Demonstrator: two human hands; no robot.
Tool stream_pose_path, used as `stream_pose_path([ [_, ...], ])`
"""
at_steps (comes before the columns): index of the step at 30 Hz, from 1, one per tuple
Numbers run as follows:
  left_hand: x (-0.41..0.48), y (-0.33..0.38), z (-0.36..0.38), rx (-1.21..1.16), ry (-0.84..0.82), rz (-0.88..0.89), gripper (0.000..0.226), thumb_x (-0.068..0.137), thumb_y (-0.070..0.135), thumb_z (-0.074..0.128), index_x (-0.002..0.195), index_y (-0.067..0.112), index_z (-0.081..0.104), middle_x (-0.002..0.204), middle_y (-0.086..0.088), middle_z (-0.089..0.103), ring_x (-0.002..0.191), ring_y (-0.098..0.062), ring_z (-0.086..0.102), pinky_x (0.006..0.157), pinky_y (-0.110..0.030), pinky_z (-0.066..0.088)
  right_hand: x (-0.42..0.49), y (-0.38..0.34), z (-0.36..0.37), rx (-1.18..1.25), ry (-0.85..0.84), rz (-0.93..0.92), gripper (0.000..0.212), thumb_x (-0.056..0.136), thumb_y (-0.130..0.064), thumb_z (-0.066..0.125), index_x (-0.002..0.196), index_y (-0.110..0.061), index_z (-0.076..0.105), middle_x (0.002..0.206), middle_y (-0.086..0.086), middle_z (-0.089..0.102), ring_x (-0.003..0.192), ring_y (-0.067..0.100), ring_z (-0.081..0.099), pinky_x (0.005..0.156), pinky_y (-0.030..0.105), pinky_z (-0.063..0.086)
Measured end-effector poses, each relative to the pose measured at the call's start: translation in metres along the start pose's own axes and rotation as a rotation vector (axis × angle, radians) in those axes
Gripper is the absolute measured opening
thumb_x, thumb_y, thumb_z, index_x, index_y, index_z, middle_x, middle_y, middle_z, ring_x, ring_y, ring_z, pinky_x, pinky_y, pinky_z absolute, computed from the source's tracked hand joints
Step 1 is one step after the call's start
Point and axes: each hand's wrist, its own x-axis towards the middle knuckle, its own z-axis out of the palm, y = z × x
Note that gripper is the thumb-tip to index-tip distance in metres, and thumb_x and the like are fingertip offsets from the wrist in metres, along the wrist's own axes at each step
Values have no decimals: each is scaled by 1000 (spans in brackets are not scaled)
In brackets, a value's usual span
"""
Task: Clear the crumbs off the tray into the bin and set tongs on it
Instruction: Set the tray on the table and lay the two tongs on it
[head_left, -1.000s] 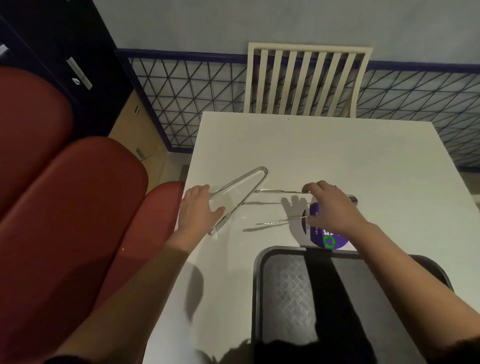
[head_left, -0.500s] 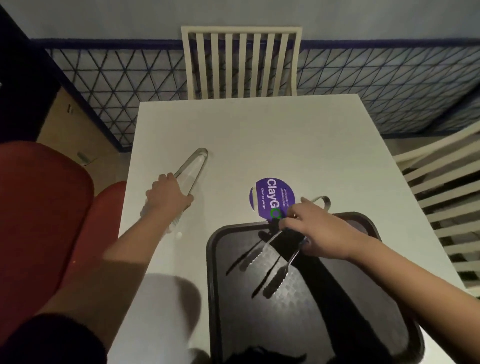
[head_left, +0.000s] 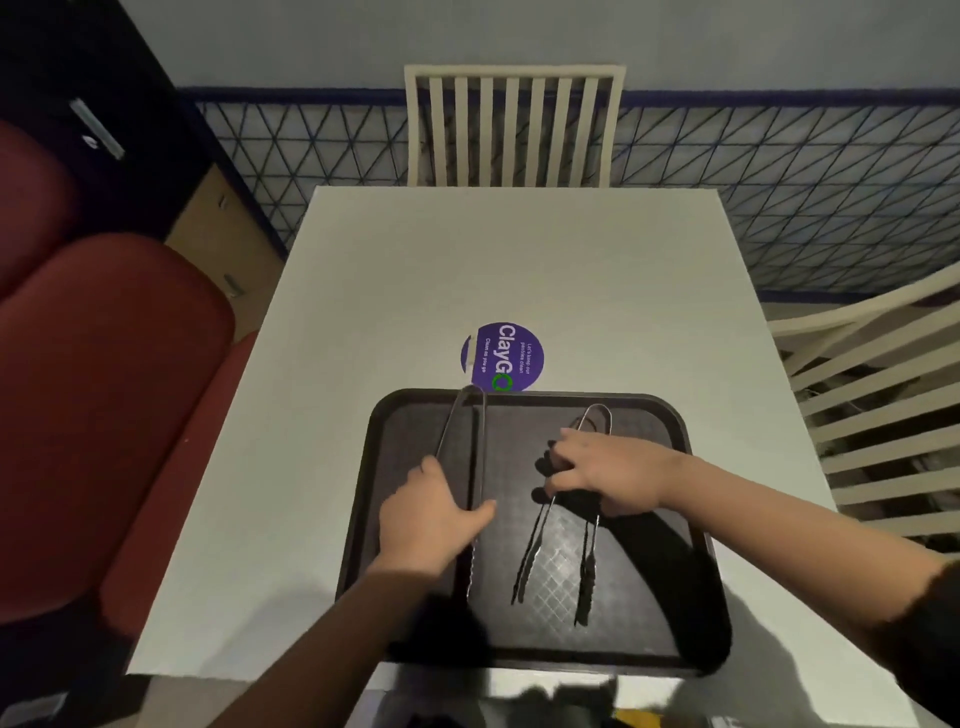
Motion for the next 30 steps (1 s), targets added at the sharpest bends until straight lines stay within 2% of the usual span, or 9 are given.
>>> stream_pose_path([
  [5, -19, 17, 26, 48, 16, -69, 76, 75, 63, 62, 125, 9, 42, 125, -8, 55, 110, -27, 61, 84, -35, 49, 0, -2, 9, -76, 62, -86, 51, 78, -8, 63, 126, -24, 53, 111, 11, 53, 106, 30, 47, 84, 39, 46],
  [13, -15, 26, 46, 115, 8, -108, 77, 76, 65, 60, 126, 10, 40, 124, -8, 53, 106, -24, 62, 73, -32, 48, -5, -6, 24, -69, 122, -59, 50, 85, -6, 58, 130, -24, 51, 123, 14, 50, 117, 30, 44, 95, 36, 42],
  [16, -13, 22, 50, 124, 5, -112, 79, 75, 66, 60, 127, 10, 39, 124, -9, 53, 106, -24, 62, 74, -32, 49, -11, -9, 25, -41, 160, 6, 61, 76, -3, 61, 132, -22, 48, 131, 16, 46, 120, 34, 42, 102, 41, 38],
  [18, -12, 20, 51, 132, 4, -101, 81, 75, 67, 59, 127, 9, 38, 124, -9, 52, 107, -25, 62, 77, -33, 50, -17, -16, 26, 60, 316, 192, 66, 71, -6, 61, 133, -19, 44, 130, 14, 47, 119, 33, 44, 102, 43, 38],
  [20, -10, 17, 52, 132, 5, -91, 84, 75, 69, 58, 129, 8, 38, 125, -10, 51, 107, -25, 62, 77, -33, 50, -22, -32, 26, 308, 490, 550, 61, 81, -21, 57, 138, -16, 35, 131, 12, 46, 119, 30, 47, 97, 40, 42],
  [21, -10, 16, 52, 132, 5, -88, 86, 74, 70, 57, 130, 8, 37, 126, -10, 51, 108, -25, 62, 78, -33, 50, -23, -44, 26, 468, 521, 740, 64, 86, -34, 54, 142, -15, 28, 133, 12, 44, 117, 30, 49, 92, 39, 43],
  [23, -8, 16, 52, 132, 7, -83, 91, 73, 72, 57, 133, 7, 35, 128, -11, 50, 110, -26, 61, 81, -34, 51, -17, -67, 31, 654, 409, 988, 83, 87, -57, 46, 148, -13, 10, 138, 14, 38, 115, 32, 52, 86, 39, 46],
  [26, -5, 16, 52, 134, -13, -62, 105, 73, 73, 56, 145, 4, 22, 137, -13, 44, 117, -28, 58, 87, -35, 50, 0, -95, 40, 668, 238, 1098, 105, 79, -72, 43, 148, -12, -10, 140, 15, 35, 111, 31, 56, 81, 36, 47],
  [30, -5, 13, 50, 145, -25, -28, 113, 74, 75, 54, 151, 5, 10, 144, -16, 38, 123, -29, 53, 92, -36, 48, 14, -109, 48, 573, 182, 1169, 114, 75, -74, 46, 147, -8, -13, 134, 14, 40, 103, 27, 59, 75, 33, 49],
])
